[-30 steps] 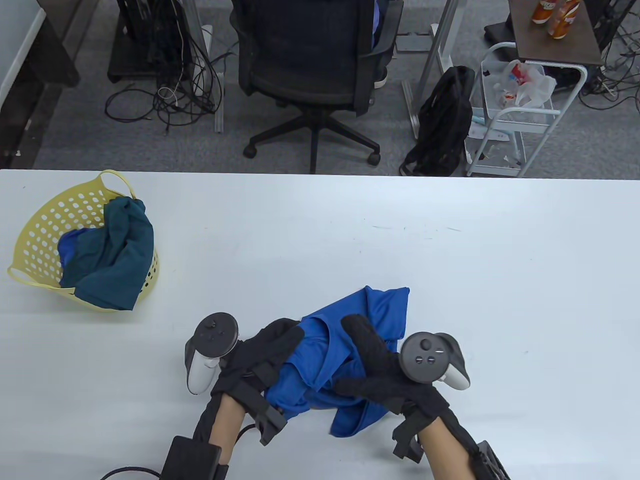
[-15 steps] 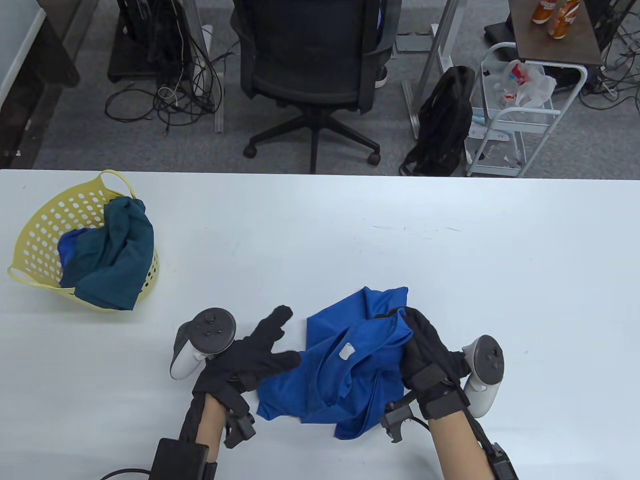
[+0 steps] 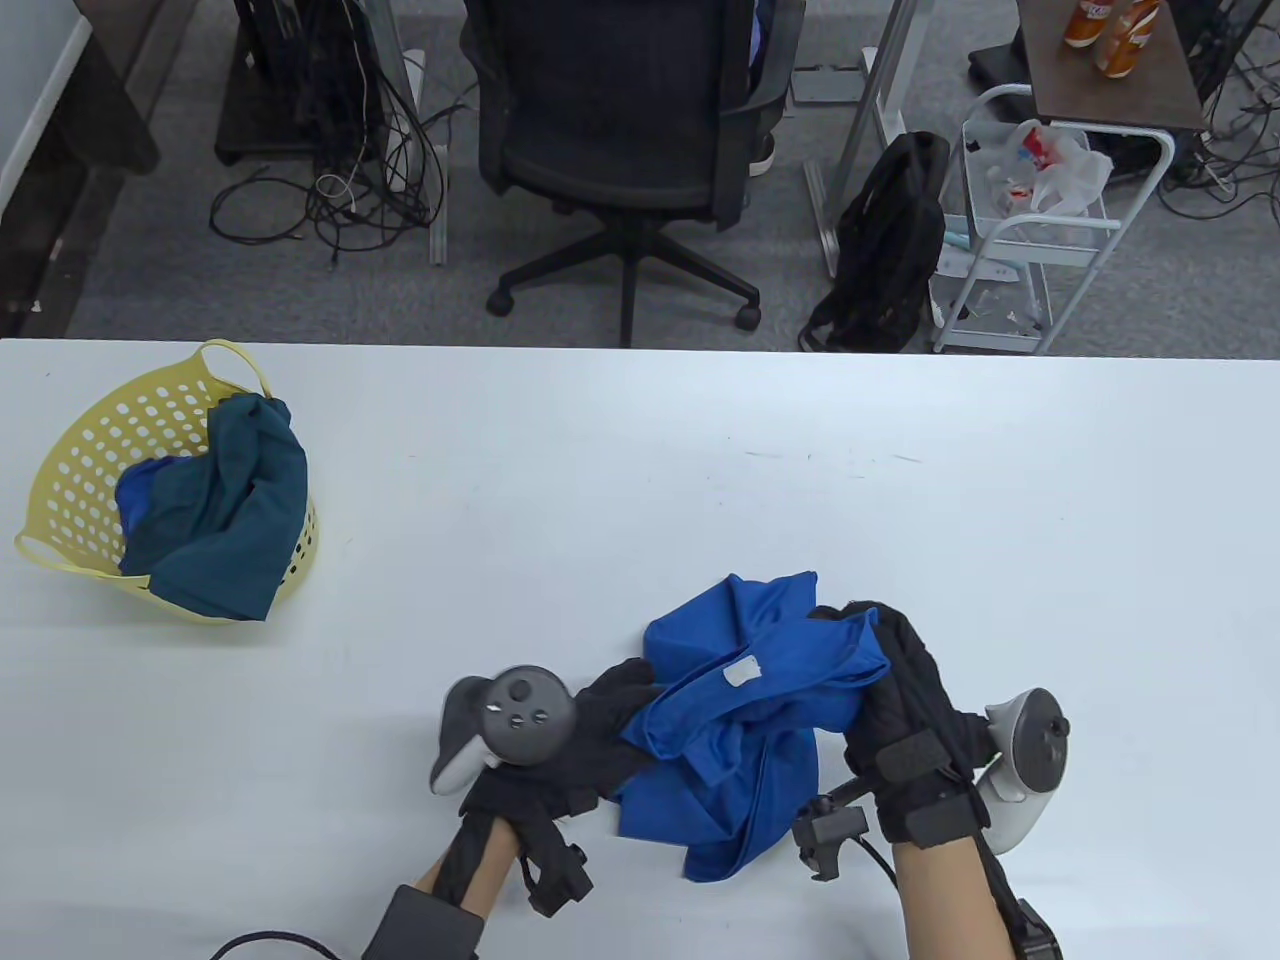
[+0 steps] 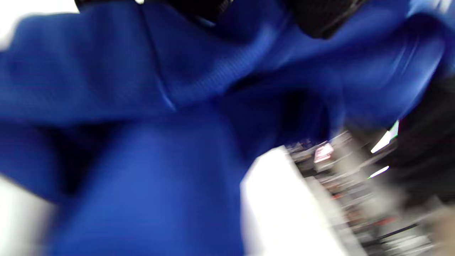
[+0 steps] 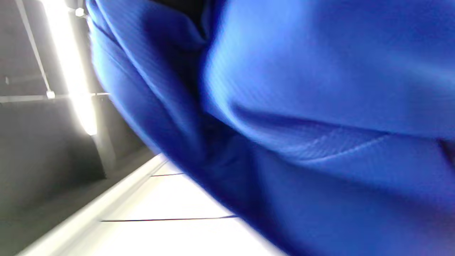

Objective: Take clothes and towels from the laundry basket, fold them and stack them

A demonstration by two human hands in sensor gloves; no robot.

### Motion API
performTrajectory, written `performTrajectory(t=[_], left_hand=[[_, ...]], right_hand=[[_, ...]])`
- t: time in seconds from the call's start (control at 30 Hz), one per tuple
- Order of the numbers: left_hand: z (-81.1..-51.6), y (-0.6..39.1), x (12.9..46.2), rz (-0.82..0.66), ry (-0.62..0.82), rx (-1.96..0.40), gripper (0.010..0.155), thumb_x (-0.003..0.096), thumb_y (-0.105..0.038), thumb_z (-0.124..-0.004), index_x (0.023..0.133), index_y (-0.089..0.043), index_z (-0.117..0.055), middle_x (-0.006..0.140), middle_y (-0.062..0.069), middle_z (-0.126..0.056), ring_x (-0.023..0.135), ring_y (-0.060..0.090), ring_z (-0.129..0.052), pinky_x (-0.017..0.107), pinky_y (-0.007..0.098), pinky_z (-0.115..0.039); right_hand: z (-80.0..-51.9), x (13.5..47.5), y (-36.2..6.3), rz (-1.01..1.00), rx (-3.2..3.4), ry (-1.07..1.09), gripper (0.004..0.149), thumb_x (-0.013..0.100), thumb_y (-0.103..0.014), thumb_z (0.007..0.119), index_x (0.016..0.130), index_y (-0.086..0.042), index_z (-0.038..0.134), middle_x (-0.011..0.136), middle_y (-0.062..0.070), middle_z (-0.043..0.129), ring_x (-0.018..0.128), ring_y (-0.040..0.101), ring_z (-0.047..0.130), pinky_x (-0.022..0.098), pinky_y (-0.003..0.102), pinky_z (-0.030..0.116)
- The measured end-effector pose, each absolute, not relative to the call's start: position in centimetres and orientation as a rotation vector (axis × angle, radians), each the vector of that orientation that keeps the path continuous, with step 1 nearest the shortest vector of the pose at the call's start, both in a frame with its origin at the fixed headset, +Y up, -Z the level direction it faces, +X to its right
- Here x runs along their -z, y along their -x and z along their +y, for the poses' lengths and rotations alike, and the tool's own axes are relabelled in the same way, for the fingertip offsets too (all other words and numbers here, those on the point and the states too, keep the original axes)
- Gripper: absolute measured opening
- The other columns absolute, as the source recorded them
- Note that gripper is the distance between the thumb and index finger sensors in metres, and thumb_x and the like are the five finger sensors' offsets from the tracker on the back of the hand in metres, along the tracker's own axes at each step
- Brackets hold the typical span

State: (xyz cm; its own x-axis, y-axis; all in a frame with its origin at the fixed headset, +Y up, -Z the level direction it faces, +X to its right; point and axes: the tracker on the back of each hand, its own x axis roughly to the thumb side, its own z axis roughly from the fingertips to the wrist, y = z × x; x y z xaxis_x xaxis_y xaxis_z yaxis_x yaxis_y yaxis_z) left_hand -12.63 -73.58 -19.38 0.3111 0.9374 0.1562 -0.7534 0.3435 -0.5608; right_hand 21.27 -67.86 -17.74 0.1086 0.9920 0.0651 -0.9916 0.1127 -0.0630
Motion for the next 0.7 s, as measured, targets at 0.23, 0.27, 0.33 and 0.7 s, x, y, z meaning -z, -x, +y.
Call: performTrajectory(t=[0.23, 0.27, 0.33, 0.7], left_hand=[[-75.2, 16.1, 20.6, -0.238, 0.585, -1.159, 0.053, 0.0636, -0.05, -0.069, 0.105, -0.017, -0.072, 0.093, 0.014, -0.094, 0.062, 0.023, -0.105, 0.051, 0.046, -0.087], [-75.5, 16.1, 20.7, -0.211, 0.59, -1.125, 0.053, 0.0637, -0.05, -0.069, 0.105, -0.016, -0.072, 0.092, 0.014, -0.094, 0.062, 0.022, -0.105, 0.051, 0.045, -0.088], [-76.1, 16.2, 20.8, -0.165, 0.611, -1.099, 0.054, 0.0638, -0.05, -0.069, 0.105, -0.015, -0.073, 0.092, 0.015, -0.094, 0.061, 0.023, -0.105, 0.05, 0.046, -0.088], [-76.8, 17.0, 20.9, -0.018, 0.606, -1.028, 0.067, 0.0626, -0.058, -0.064, 0.11, -0.011, -0.067, 0.094, 0.018, -0.092, 0.067, 0.026, -0.104, 0.054, 0.048, -0.086]], right_hand=[[-69.6, 19.2, -22.5, -0.083, -2.229, 0.189, 0.052, 0.065, -0.022, 0.07, 0.109, 0.003, 0.057, 0.096, 0.037, 0.069, 0.056, 0.031, 0.093, 0.045, 0.05, 0.082], [-70.0, 19.4, -22.5, -0.084, -2.282, 0.202, 0.052, 0.064, -0.02, 0.071, 0.11, 0.002, 0.057, 0.102, 0.041, 0.061, 0.069, 0.043, 0.088, 0.053, 0.06, 0.075], [-70.7, 19.7, -22.3, -0.031, -2.375, 0.194, 0.053, 0.064, -0.018, 0.071, 0.111, 0.001, 0.056, 0.106, 0.042, 0.054, 0.081, 0.053, 0.077, 0.059, 0.069, 0.065], [-73.9, 19.3, -12.3, 0.133, -2.784, -0.133, 0.074, 0.063, -0.054, 0.068, 0.092, 0.013, 0.078, 0.1, 0.041, 0.066, 0.074, 0.054, 0.079, 0.055, 0.065, 0.071]])
